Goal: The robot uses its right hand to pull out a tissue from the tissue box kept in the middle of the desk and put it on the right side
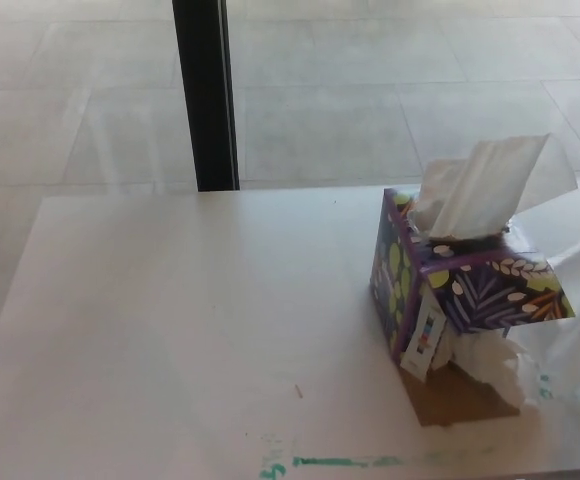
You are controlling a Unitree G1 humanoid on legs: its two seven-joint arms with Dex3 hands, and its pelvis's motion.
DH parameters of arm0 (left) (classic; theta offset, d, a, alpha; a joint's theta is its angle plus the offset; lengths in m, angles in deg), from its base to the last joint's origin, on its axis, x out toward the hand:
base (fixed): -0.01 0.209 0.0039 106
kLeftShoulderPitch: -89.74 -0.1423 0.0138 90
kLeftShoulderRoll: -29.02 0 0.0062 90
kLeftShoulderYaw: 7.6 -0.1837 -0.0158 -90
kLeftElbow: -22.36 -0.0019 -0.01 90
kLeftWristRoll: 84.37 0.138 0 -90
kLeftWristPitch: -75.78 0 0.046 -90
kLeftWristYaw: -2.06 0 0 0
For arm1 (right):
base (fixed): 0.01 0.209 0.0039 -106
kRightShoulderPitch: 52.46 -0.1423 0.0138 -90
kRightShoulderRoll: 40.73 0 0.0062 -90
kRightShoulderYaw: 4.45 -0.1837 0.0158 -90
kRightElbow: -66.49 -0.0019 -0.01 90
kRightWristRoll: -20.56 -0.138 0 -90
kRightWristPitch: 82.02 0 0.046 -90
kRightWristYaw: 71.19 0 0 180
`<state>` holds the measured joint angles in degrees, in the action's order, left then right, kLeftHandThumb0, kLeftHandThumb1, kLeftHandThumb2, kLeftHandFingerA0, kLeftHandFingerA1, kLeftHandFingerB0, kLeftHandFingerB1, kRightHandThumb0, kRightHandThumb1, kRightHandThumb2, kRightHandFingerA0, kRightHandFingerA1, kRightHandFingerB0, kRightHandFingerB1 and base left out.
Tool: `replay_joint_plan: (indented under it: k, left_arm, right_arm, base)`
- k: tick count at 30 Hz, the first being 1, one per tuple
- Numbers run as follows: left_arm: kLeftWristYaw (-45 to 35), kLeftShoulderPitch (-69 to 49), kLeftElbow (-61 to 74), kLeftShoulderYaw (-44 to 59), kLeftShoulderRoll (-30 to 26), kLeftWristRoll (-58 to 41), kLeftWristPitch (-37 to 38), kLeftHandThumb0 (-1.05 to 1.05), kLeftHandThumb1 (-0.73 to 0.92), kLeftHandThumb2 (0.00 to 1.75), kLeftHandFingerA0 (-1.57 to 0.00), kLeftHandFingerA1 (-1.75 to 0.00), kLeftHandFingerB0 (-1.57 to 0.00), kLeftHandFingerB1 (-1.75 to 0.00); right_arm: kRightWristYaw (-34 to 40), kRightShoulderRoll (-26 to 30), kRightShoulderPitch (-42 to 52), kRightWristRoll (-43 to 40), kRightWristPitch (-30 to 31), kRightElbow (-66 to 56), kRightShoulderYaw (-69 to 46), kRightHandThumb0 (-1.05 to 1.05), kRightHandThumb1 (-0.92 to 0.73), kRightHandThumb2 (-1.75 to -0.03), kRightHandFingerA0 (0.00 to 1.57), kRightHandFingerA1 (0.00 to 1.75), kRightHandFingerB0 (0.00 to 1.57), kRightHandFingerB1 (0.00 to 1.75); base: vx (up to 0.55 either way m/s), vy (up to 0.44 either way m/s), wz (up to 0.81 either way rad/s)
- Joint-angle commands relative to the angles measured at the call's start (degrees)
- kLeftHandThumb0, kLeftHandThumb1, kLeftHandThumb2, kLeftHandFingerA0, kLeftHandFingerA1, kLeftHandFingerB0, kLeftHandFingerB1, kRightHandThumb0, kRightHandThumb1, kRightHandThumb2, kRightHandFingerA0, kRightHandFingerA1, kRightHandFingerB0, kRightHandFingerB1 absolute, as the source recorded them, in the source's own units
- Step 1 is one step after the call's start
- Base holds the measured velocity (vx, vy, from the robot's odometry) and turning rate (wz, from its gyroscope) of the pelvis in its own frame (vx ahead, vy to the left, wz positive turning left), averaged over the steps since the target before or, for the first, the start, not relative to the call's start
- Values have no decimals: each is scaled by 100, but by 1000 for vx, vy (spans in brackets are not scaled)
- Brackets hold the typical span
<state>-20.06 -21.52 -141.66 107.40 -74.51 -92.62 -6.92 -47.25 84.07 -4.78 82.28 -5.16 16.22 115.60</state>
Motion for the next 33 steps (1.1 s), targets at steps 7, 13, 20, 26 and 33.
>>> replay_joint_plan:
  k: [7,13,20,26,33]
  left_arm:
    - [9,-2,-6,46,-56,-85,158,-87,92,73,-60,-47,-48,-43]
    - [22,-13,51,17,-70,-60,190,-84,92,73,-61,-49,-47,-44]
    - [-64,-9,67,77,-61,-139,118,-84,92,73,-60,-50,-47,-44]
    - [4,6,38,33,-35,-77,181,-85,92,75,-59,-49,-46,-43]
    - [17,31,24,60,-43,-100,154,-92,79,90,-57,-54,-45,-49]
  right_arm:
    - [-2897,246,417,-67,950,-847,-99,-80,-46,-84,88,127,7,27]
    - [-4101,211,443,-73,1073,-1475,-36,-102,-52,-105,0,0,0,1]
    - [-4805,277,428,-157,957,-1932,-40,-105,-66,-62,0,0,0,0]
    - [-5144,387,431,-377,1054,-2098,-261,-101,-55,-57,0,0,0,0]
    - [-5829,1058,236,-538,740,-1972,-439,-90,-40,-78,0,0,0,0]
  base:
    - [0,0,0]
    - [0,0,0]
    - [0,0,0]
    - [0,0,0]
    - [0,0,0]
